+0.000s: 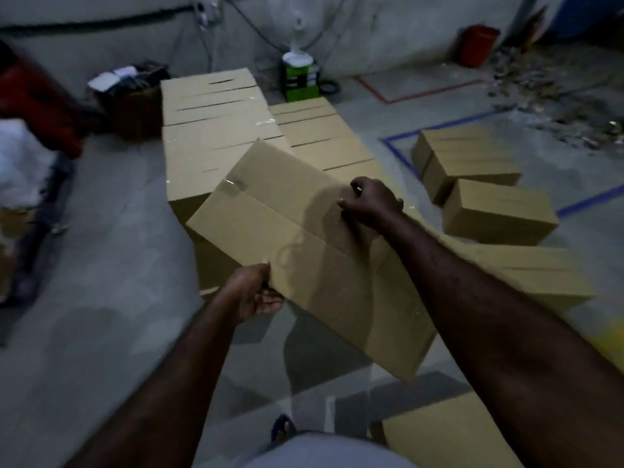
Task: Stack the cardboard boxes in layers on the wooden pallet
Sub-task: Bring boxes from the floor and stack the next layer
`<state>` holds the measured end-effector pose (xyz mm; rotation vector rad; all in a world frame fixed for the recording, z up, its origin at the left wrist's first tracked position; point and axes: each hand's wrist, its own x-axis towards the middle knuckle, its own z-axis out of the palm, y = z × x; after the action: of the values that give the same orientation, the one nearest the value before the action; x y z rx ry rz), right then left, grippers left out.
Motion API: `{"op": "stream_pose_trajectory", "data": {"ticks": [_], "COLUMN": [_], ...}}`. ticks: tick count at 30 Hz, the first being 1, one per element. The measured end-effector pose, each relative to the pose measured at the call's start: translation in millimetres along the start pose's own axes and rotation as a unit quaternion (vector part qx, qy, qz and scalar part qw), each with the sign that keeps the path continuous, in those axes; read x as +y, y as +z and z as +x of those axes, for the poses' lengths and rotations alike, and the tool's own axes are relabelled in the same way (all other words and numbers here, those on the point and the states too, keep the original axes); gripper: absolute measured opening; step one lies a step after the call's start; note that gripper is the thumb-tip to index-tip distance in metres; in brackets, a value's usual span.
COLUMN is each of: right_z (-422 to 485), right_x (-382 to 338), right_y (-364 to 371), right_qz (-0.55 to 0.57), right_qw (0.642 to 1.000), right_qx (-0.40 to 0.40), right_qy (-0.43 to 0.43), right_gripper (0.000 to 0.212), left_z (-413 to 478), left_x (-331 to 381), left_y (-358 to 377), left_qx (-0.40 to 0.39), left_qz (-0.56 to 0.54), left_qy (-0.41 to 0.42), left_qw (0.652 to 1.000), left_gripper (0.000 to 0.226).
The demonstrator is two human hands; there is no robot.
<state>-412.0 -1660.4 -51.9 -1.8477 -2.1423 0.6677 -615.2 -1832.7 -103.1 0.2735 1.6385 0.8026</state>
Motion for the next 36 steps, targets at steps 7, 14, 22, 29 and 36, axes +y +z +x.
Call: {"op": "stream_pose_trajectory", "data": {"ticks": [7, 14, 22, 29, 36], "right_z": [57.6, 125.8, 253.6, 328.4, 376.4], "right_x": [-90.1, -137.7, -181.8, -191.5, -188.7], "right_y": [61.8, 128.9, 191.3, 241.1, 279.1], "right_qz": [-0.041, -0.11, -0.182, -0.25, -0.269], "right_qw": [0.995, 0.974, 0.923, 0.874, 0.849], "right_qx": [-0.076, -0.157, -0.241, -0.285, -0.277], "right_qy": [-0.055, -0.124, -0.238, -0.305, -0.359], "right_gripper": [0.06, 0.07, 0.071, 0.073, 0.077], "left_z": [19.9, 50.3, 152.1, 223.6, 285.7], "left_x": [21.6, 63.9, 87.5, 124.1, 134.9], "left_y": [-53.9, -56.2, -63.9, -40.4, -33.2], "left_qx": [0.077, 0.241, 0.252, 0.278, 0.295], "left_qz": [-0.097, 0.301, -0.048, -0.178, -0.23], "left_qy": [0.018, 0.101, -0.012, -0.097, -0.117], "left_qw": [0.992, 0.917, 0.967, 0.939, 0.92], "left_gripper": [0.034, 0.048, 0.07, 0.097, 0.111]}}
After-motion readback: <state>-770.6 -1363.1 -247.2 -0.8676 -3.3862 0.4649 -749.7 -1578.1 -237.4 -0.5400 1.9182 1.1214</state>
